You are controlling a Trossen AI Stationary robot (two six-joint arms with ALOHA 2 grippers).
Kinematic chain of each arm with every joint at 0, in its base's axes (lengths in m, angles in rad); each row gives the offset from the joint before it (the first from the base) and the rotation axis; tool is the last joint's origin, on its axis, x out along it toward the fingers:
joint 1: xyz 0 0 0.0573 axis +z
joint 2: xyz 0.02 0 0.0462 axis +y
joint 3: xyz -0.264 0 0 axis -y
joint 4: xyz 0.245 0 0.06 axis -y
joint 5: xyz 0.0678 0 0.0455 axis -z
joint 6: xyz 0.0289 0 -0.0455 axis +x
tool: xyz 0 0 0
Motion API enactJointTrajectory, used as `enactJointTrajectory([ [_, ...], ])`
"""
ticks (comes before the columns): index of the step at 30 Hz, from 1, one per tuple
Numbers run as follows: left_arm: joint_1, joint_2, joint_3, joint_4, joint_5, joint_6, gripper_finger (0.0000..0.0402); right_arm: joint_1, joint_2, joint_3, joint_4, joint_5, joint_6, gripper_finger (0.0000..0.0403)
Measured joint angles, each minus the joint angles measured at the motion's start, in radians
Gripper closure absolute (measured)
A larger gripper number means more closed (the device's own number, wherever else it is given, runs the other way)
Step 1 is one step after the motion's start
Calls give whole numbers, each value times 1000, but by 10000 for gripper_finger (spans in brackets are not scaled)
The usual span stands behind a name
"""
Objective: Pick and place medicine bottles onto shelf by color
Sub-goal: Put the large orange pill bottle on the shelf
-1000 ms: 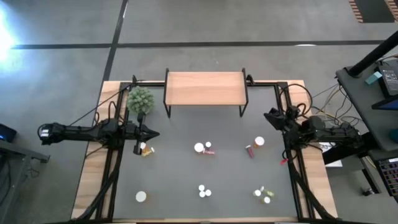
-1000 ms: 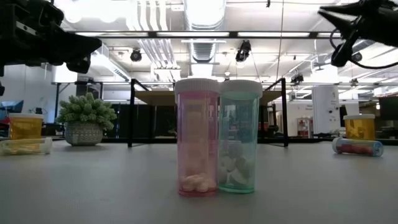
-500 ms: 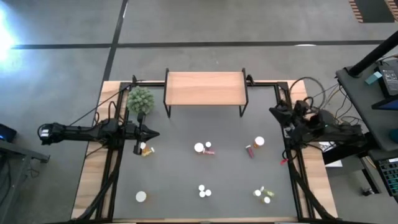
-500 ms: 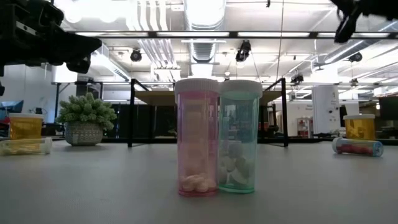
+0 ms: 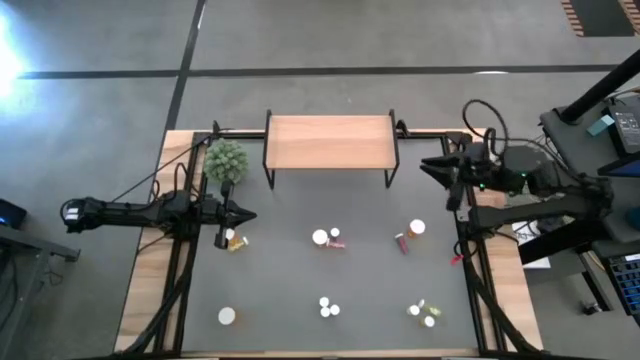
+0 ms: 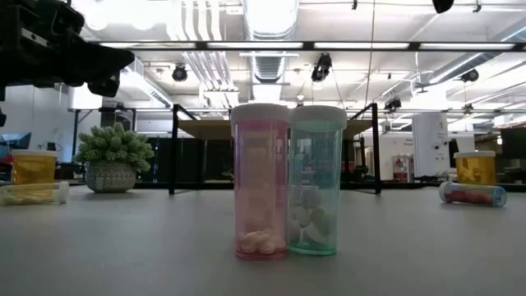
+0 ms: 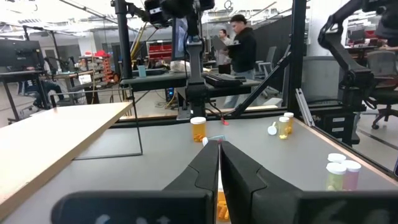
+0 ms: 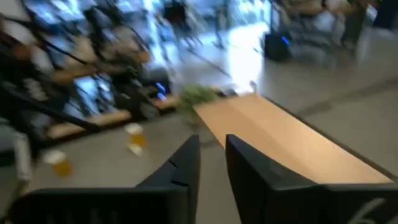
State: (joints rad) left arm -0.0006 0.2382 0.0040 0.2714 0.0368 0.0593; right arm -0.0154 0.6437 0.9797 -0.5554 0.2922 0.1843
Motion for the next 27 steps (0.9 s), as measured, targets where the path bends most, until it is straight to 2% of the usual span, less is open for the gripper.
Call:
enactJointTrajectory([
  [3, 0, 0, 0, 0, 0, 0, 402, 0, 77, 125, -205, 72, 73, 295],
  [6, 0, 0, 0, 0, 0, 0, 402, 0, 151, 243, -408, 100, 203, 263],
  [12, 0, 0, 0, 0, 0, 0, 402, 0, 290, 402, -759, 101, 489, 216],
  [16, 0, 0, 0, 0, 0, 0, 402, 0, 374, 425, -1008, 65, 713, 209],
  [23, 0, 0, 0, 0, 0, 0, 402, 0, 434, 346, -991, -62, 770, 209],
  [27, 0, 0, 0, 0, 0, 0, 402, 0, 450, 280, -999, -80, 793, 209],
])
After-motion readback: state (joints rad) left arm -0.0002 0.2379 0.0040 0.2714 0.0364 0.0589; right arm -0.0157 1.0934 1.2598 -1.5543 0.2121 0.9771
